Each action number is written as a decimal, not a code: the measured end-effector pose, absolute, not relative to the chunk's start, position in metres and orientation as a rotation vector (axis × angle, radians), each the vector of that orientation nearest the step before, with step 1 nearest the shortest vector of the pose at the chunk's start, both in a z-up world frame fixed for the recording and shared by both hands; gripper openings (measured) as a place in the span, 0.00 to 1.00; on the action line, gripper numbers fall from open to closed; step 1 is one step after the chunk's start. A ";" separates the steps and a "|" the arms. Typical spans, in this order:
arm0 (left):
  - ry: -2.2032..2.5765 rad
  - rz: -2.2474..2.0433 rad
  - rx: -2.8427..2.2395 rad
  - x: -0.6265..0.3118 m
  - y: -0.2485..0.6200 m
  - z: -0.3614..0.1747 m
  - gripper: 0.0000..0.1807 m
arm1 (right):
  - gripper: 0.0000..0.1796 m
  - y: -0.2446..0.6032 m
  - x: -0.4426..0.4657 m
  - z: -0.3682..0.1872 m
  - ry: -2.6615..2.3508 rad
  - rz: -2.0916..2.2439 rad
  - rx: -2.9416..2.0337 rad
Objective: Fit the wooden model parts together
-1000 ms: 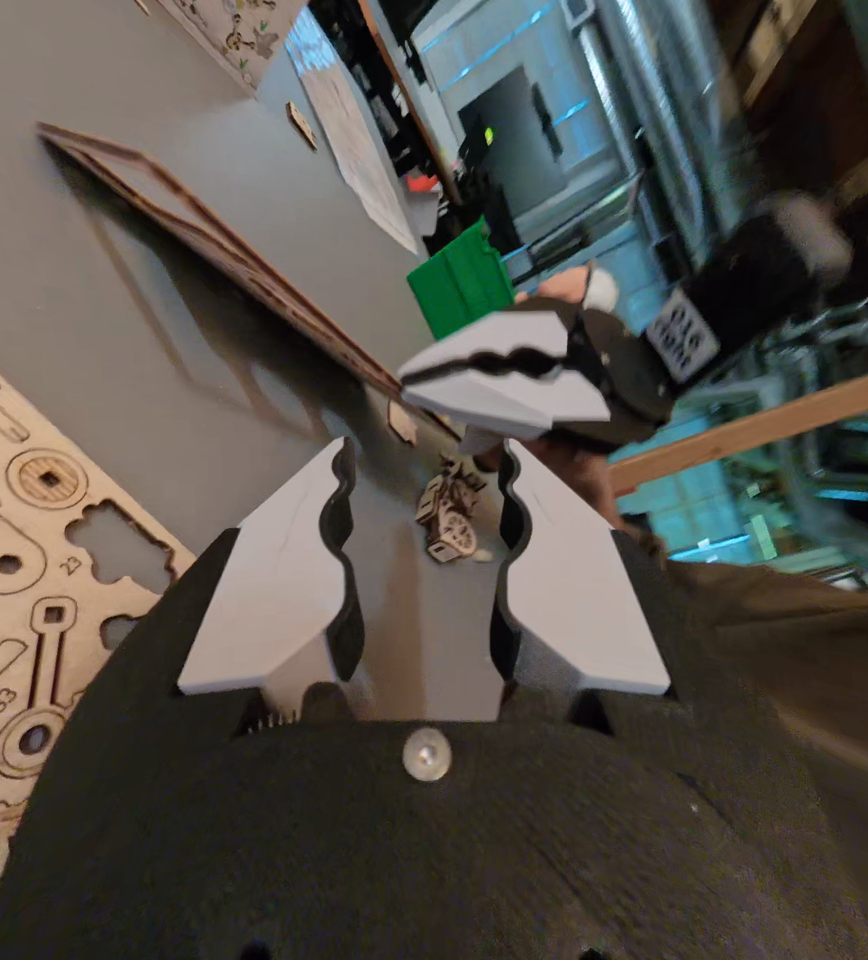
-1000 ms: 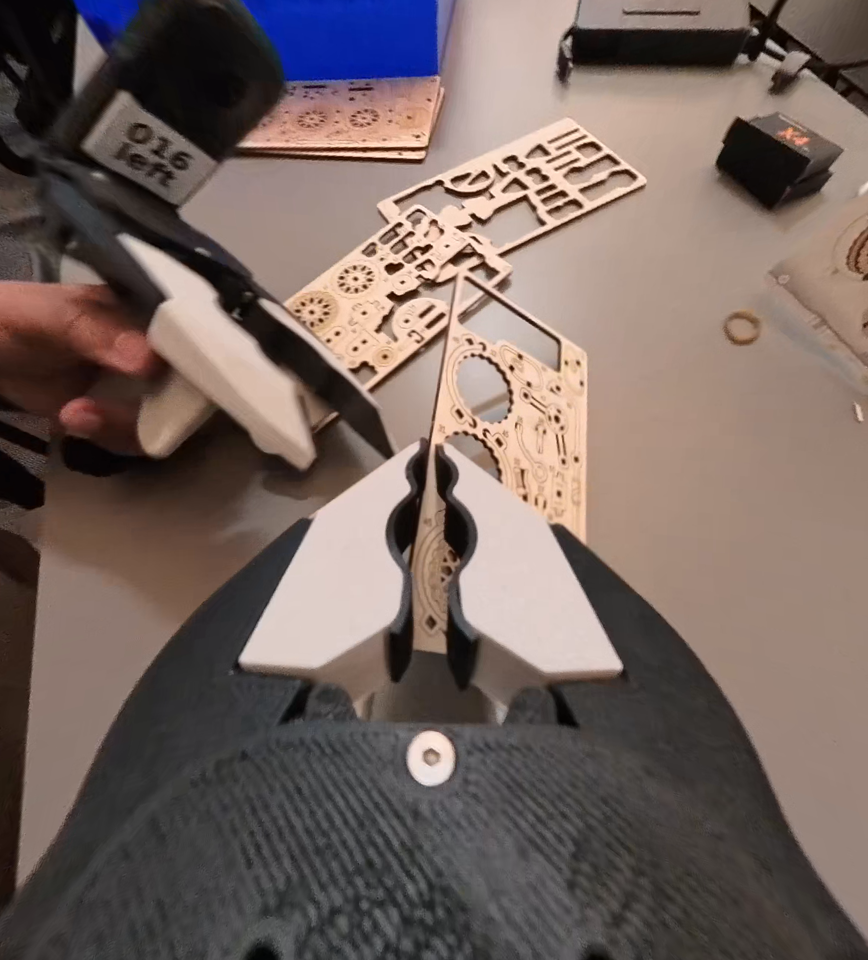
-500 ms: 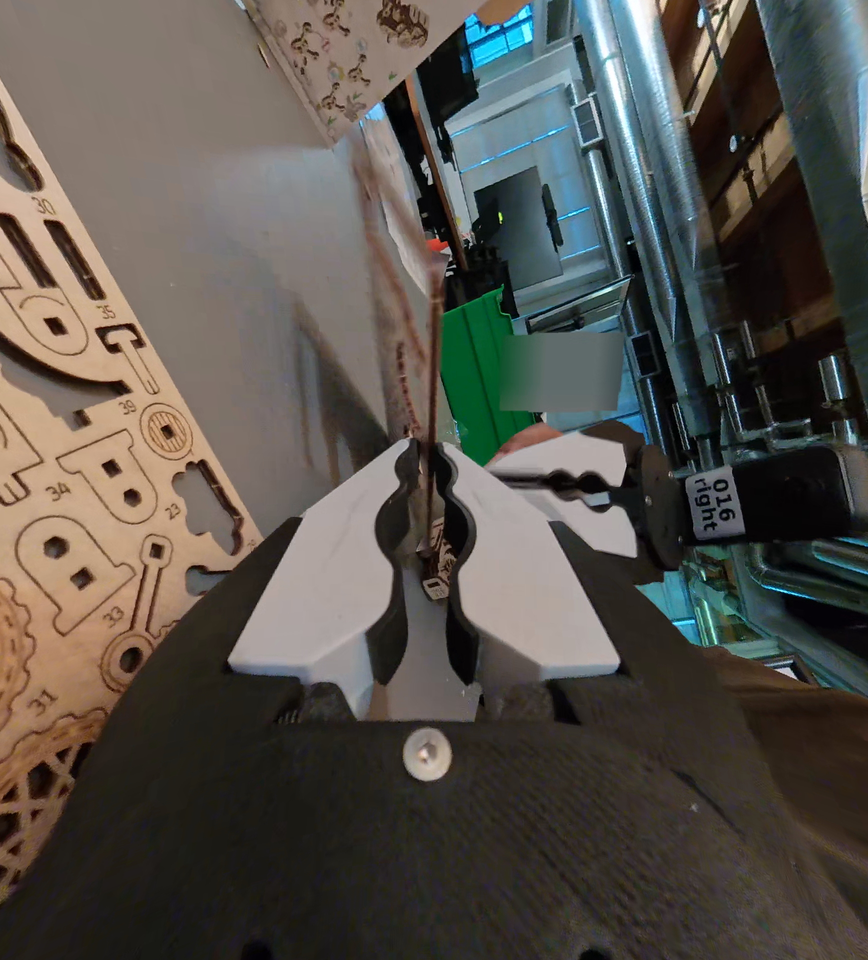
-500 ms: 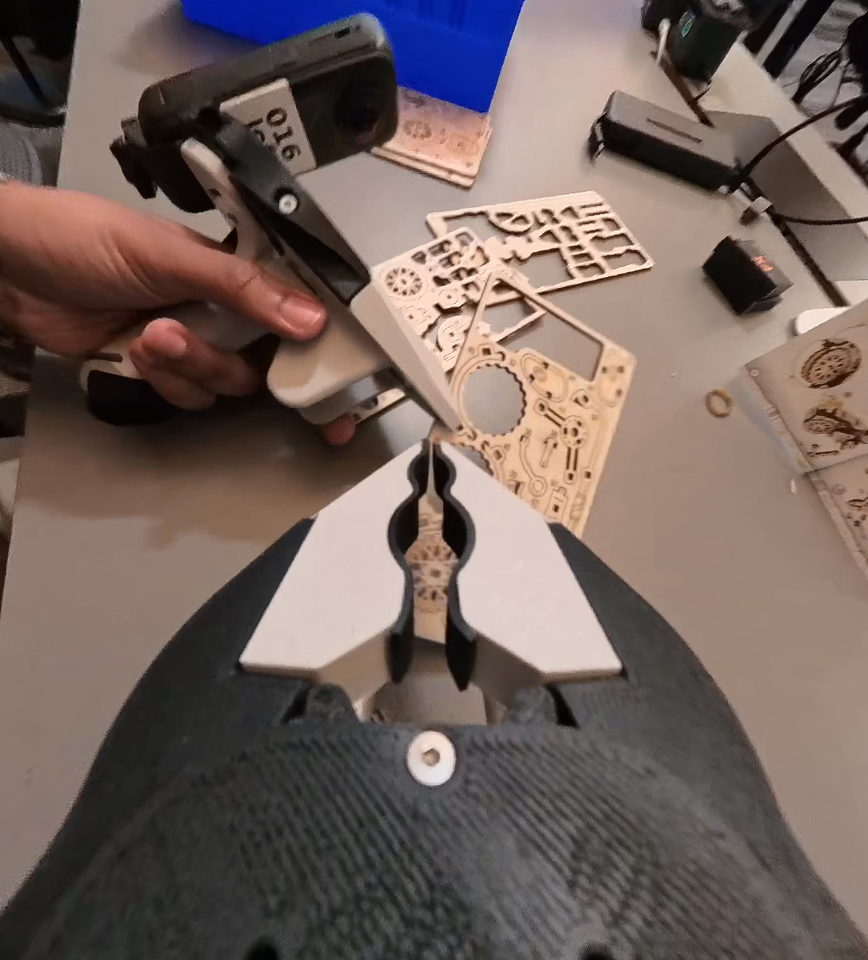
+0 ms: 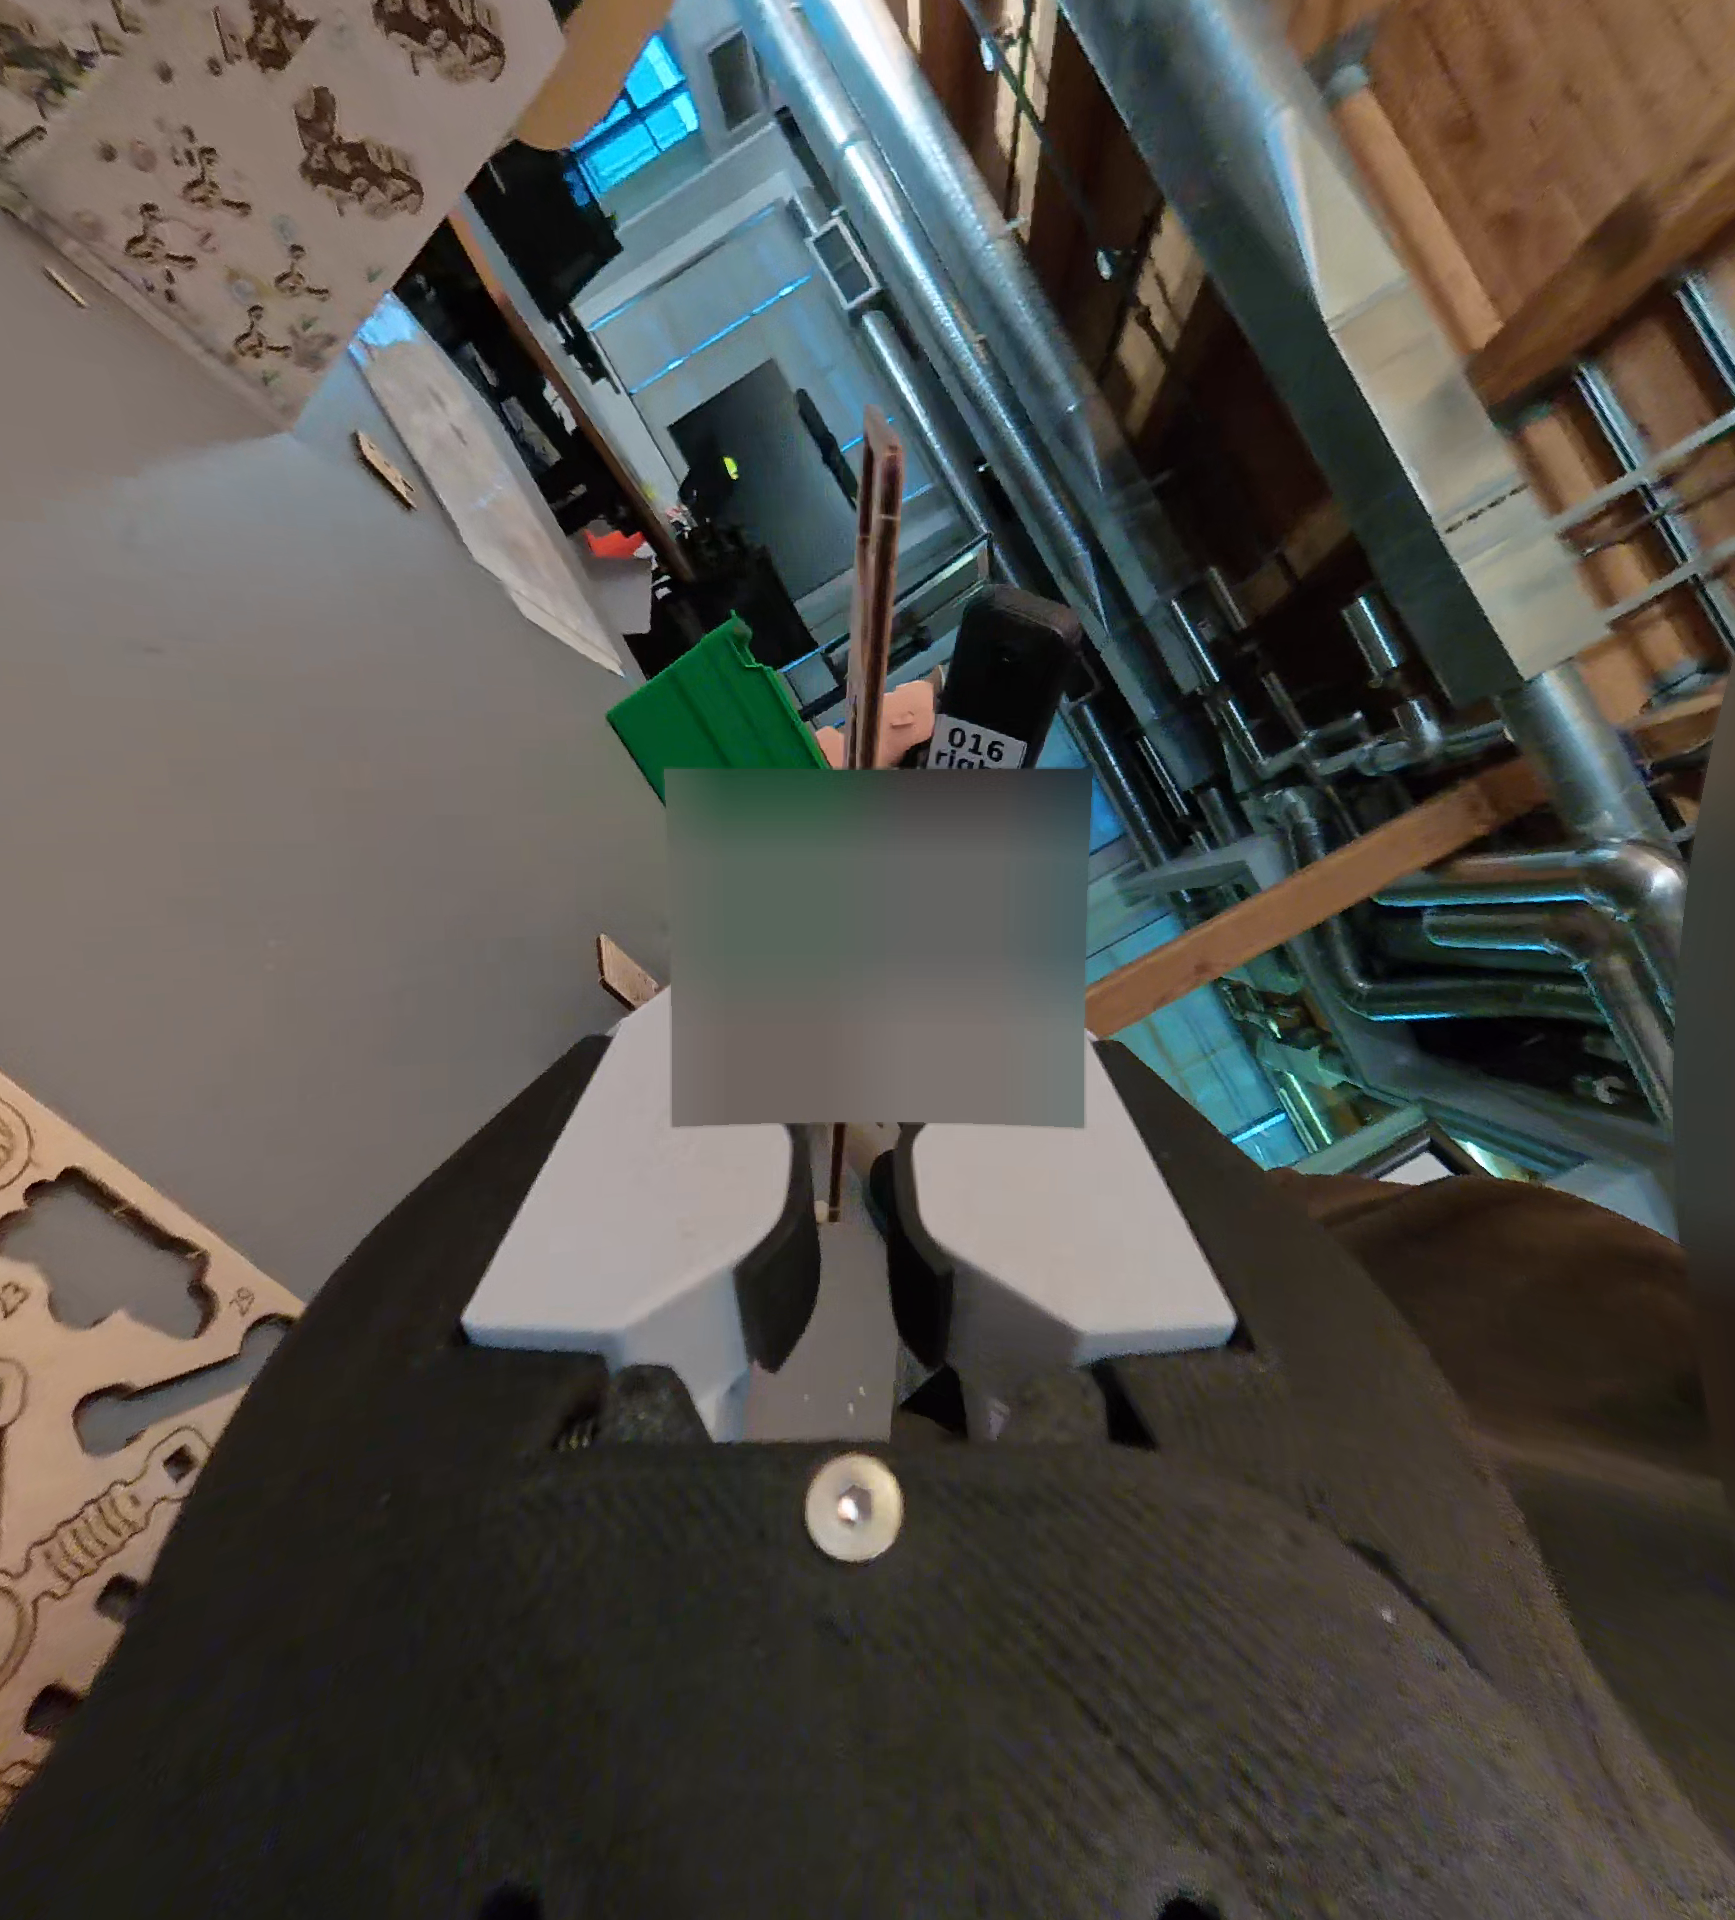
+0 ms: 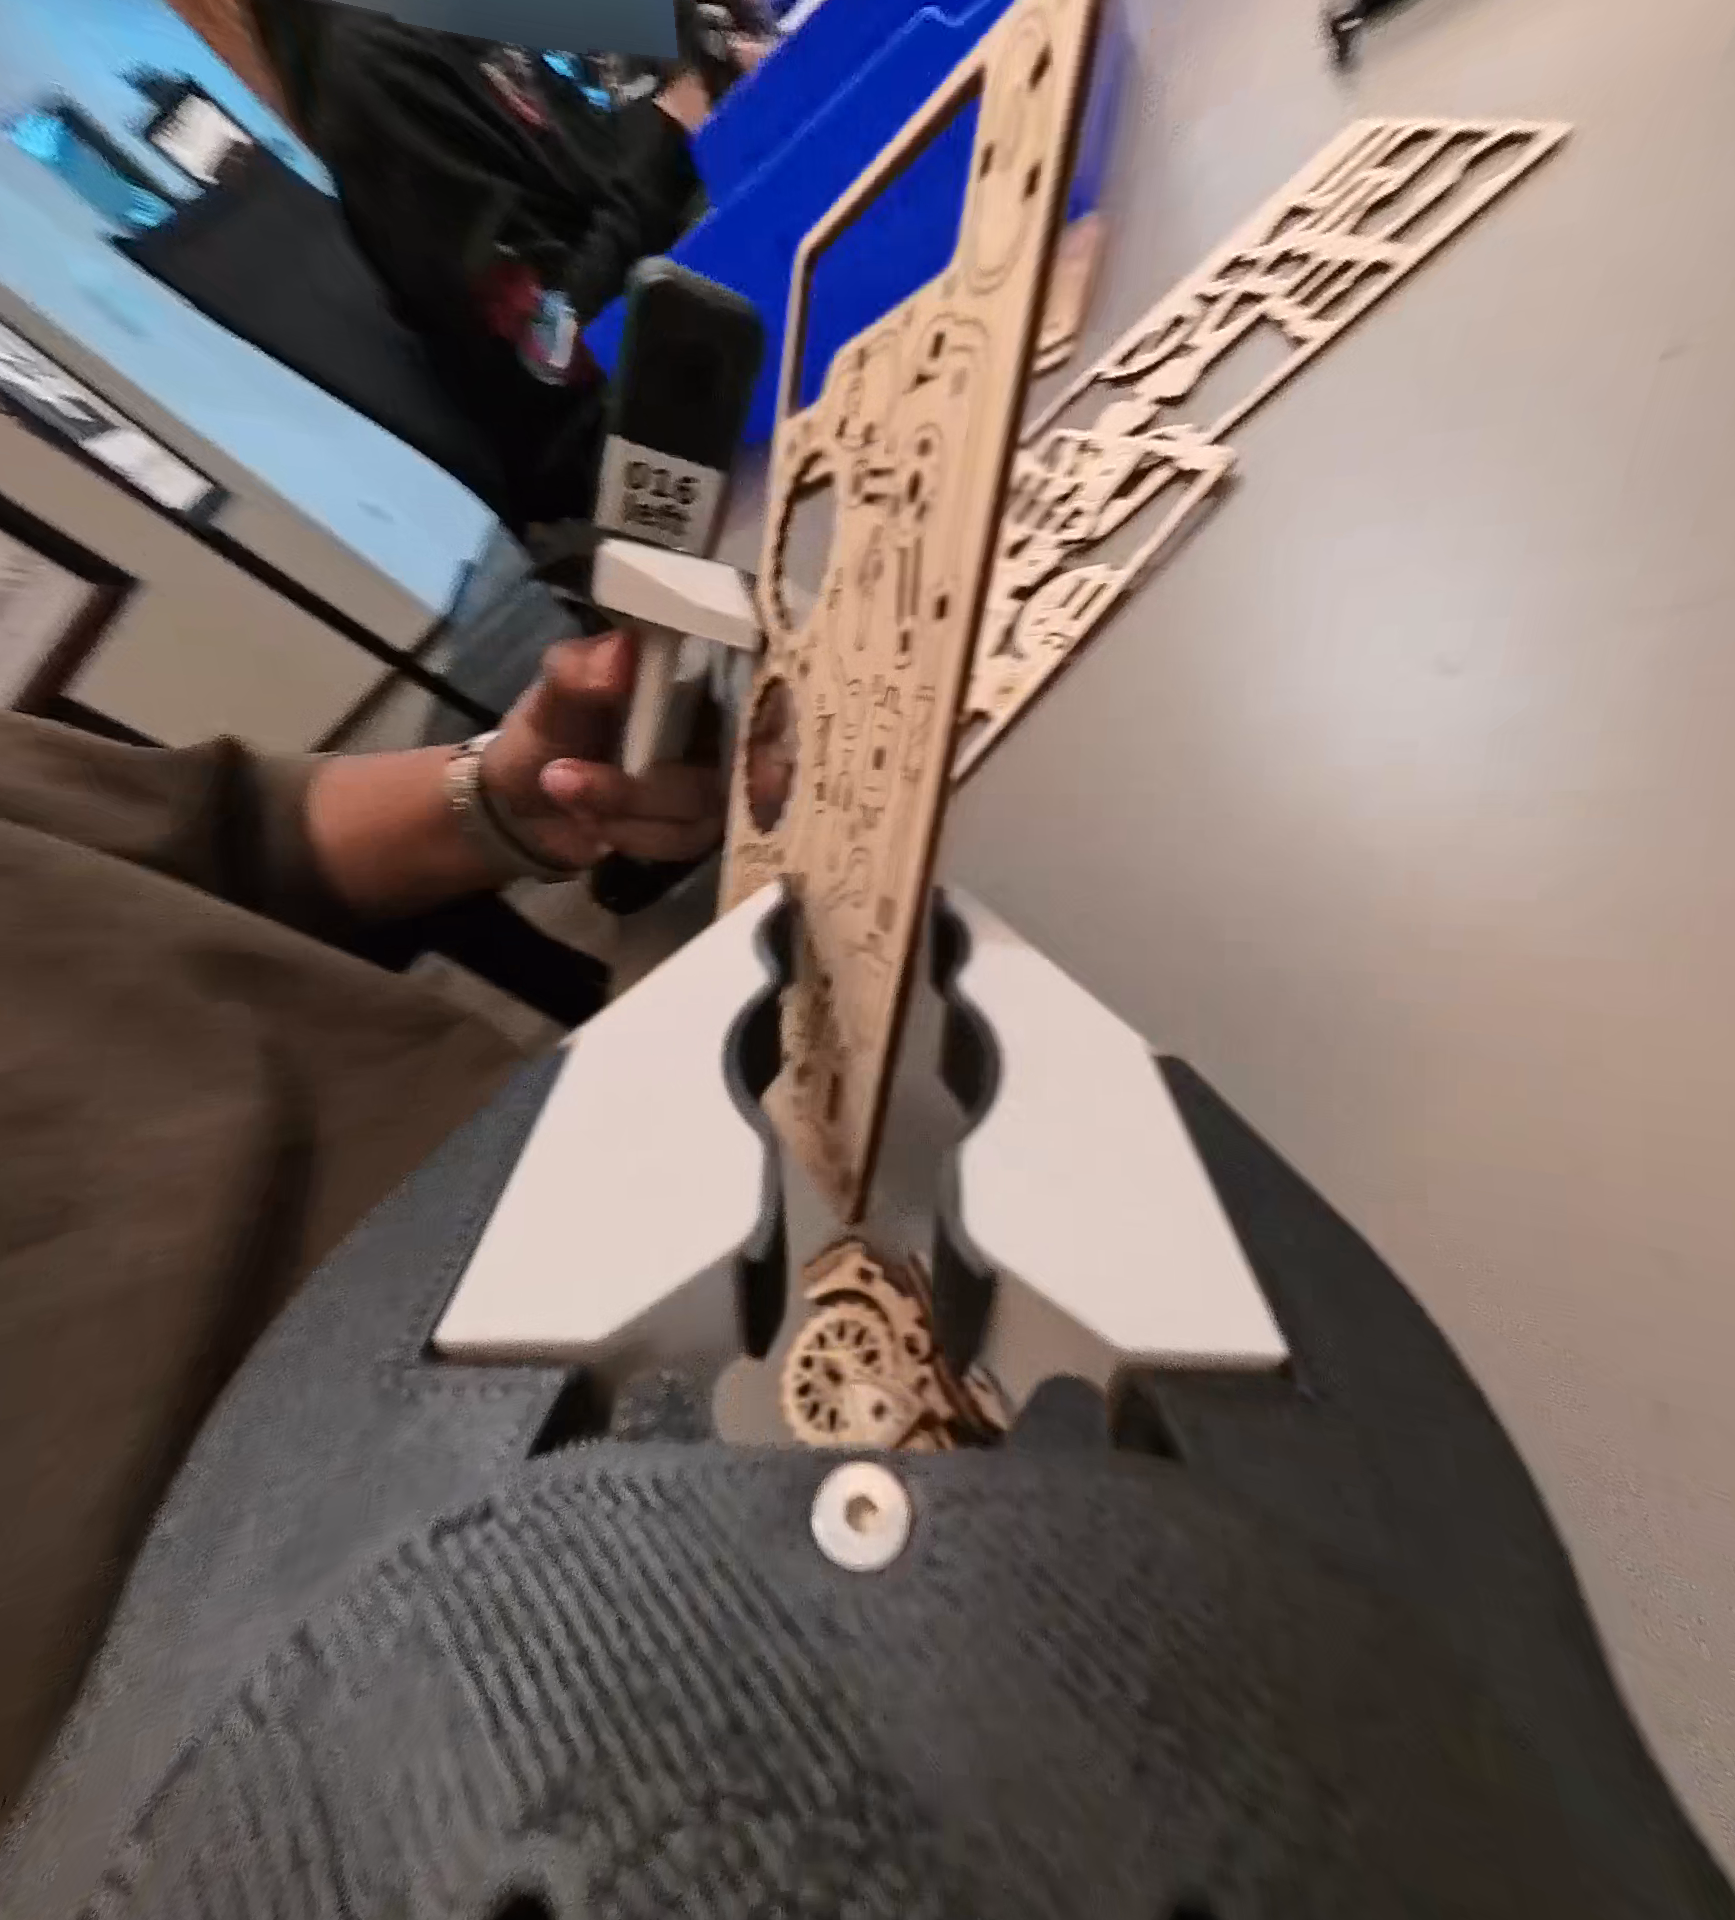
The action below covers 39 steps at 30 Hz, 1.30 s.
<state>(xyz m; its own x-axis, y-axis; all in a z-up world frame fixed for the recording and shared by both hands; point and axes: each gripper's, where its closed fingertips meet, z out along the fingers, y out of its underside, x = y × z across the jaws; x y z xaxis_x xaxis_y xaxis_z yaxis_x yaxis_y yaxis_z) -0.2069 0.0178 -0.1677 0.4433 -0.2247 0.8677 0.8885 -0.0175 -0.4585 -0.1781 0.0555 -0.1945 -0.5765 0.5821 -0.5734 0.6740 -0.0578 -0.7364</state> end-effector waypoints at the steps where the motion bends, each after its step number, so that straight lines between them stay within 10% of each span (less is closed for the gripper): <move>1: -0.678 -0.993 -1.286 -0.208 0.018 -0.168 0.00 | 0.07 0.051 -0.175 -0.191 2.056 -1.742 1.366; 6: -0.700 -0.996 -1.253 -0.211 0.017 -0.166 0.23 | 0.00 0.050 -0.179 -0.175 1.962 -1.858 1.379; 13: -0.598 -1.016 -1.422 -0.176 0.032 -0.176 0.25 | 0.00 0.053 -0.183 -0.149 1.763 -2.049 1.416; 22: -0.542 -0.915 -1.452 -0.172 0.031 -0.173 0.05 | 0.00 0.041 -0.181 -0.149 1.849 -2.057 1.459; 39: -0.432 -0.951 -1.398 -0.163 0.026 -0.156 0.00 | 0.07 0.032 -0.173 -0.158 1.950 -1.997 1.407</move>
<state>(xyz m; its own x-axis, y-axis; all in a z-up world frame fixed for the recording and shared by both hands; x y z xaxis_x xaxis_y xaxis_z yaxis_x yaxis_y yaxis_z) -0.1634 0.0257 -0.1563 0.5793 -0.3040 0.7563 0.7696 -0.1018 -0.6304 -0.1734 0.0320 -0.1582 -0.5947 0.5516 -0.5849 0.5718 -0.2212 -0.7900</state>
